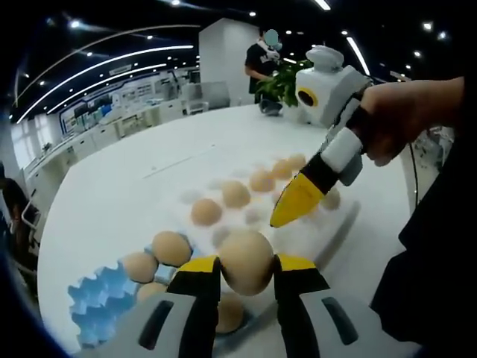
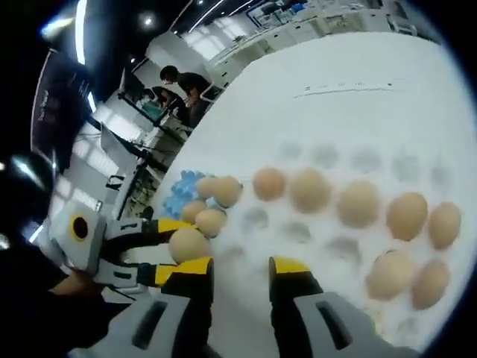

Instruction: Place the egg into an empty slot of the egg tray after lifting it from the table, then release the egg inside the slot.

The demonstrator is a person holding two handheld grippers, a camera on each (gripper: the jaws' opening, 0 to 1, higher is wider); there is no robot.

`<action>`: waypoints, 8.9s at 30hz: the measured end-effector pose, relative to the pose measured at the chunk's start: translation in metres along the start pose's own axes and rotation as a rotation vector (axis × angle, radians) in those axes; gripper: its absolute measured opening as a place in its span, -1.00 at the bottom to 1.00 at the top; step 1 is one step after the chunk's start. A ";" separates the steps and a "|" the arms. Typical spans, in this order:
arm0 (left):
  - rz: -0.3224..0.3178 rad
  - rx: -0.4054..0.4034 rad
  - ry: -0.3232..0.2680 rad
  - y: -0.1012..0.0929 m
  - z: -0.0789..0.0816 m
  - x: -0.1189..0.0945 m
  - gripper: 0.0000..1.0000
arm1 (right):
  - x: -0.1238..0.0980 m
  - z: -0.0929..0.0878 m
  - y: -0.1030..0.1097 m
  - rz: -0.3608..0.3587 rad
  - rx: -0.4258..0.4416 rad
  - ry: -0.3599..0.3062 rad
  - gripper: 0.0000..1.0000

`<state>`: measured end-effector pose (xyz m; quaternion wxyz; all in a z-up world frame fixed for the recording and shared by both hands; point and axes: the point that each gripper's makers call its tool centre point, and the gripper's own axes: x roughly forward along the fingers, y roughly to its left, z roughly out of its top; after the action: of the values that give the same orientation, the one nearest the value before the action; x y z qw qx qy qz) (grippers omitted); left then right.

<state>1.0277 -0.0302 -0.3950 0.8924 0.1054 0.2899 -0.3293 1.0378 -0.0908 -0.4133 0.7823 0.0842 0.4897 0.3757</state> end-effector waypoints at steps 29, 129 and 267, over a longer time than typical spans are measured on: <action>0.159 -0.125 0.027 0.062 -0.030 -0.040 -0.44 | 0.008 -0.017 -0.019 -0.086 -0.387 0.087 -0.57; 0.247 -0.023 0.266 0.106 -0.084 -0.067 -0.39 | 0.008 -0.014 -0.021 -0.091 -0.351 -0.010 -0.62; 0.396 -0.148 0.177 0.121 -0.092 -0.080 0.07 | 0.026 0.073 -0.061 -0.187 -0.290 -0.121 -0.45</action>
<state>1.0159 0.1385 -0.4231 0.9160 0.1232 0.3641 -0.1149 1.1351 -0.0989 -0.4255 0.8458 -0.0531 0.3880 0.3623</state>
